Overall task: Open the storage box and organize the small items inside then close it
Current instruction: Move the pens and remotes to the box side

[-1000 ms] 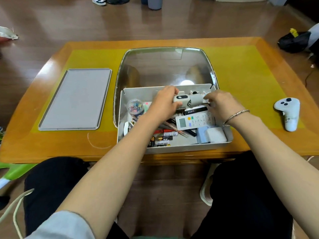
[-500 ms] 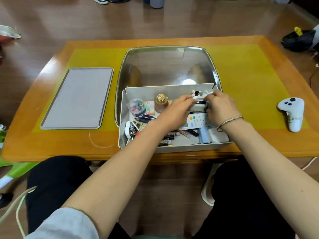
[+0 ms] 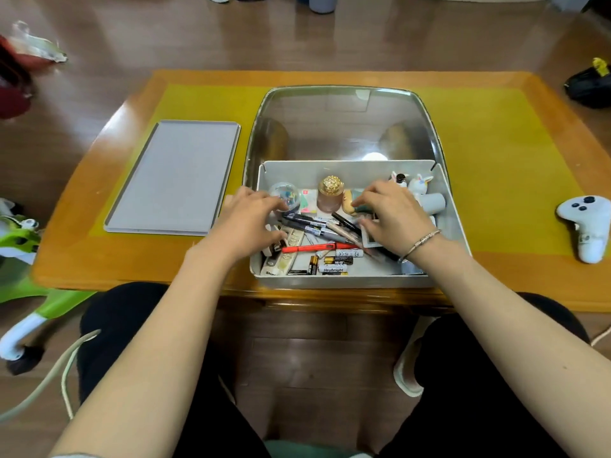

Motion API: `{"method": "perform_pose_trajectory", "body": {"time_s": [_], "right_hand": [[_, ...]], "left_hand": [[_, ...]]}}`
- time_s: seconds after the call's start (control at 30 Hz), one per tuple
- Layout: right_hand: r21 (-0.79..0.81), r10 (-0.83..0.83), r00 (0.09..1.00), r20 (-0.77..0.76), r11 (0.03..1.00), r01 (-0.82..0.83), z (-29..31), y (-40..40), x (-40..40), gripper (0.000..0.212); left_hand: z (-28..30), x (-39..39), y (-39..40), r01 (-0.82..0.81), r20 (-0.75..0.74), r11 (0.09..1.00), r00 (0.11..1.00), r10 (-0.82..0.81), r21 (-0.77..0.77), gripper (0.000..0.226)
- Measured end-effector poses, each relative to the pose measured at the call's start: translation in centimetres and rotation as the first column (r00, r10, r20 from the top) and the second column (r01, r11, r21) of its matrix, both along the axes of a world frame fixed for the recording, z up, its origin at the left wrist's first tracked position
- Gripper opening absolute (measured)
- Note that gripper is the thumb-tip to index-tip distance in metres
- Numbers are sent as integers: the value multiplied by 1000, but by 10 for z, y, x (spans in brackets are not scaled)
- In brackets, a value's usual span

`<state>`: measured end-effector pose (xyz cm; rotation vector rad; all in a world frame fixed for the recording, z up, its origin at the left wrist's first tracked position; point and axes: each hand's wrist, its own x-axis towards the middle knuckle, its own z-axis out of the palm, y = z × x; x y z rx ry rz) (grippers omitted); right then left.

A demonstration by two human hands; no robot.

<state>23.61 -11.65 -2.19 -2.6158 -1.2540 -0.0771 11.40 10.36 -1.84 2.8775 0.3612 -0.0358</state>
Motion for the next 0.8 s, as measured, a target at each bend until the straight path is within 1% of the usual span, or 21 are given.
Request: {"method": "perform_pose_trajectory", "body": {"time_s": [0.1,0.17,0.23,0.33,0.4,0.53,0.6,0.73,0.8], "right_hand": [[-99,132,986,-98,985,-141,-4,22,-13,22],[-123,186,966,-178,970,-209,-7,40,-23,24],[-160,228,944,-239,950,-270,-12,57,-29,31],[-270,255,920,-297,902,-337,-22,76,-33,45],[-313,266,917,-298,880,-357,-26,82,-31,50],[-307,282,911,-302,875,-373,-25,87,-24,44],[-352,293,915,-278,855,-381,-23,90,-23,43],[-481,294,927,-235,793,-373,-21,92,-25,63],[-502,290,929,-231,782,-369,-22,91,-26,62]], "left_hand": [[0,-6,4,-13,51,1000,999,12,20,42],[-3,-10,7,-19,61,999,998,18,27,40],[-6,-12,8,-10,-1,998,1000,10,60,44],[-11,-13,5,31,-99,994,995,-21,108,55],[-15,-13,2,45,-153,993,988,-27,111,59],[-18,-8,-1,73,-229,986,973,-37,151,62],[-18,-5,-3,80,-227,978,973,-34,194,57],[-17,-2,-4,71,-192,971,981,-26,228,43],[-16,-1,-3,81,-182,969,982,-39,233,40]]}}
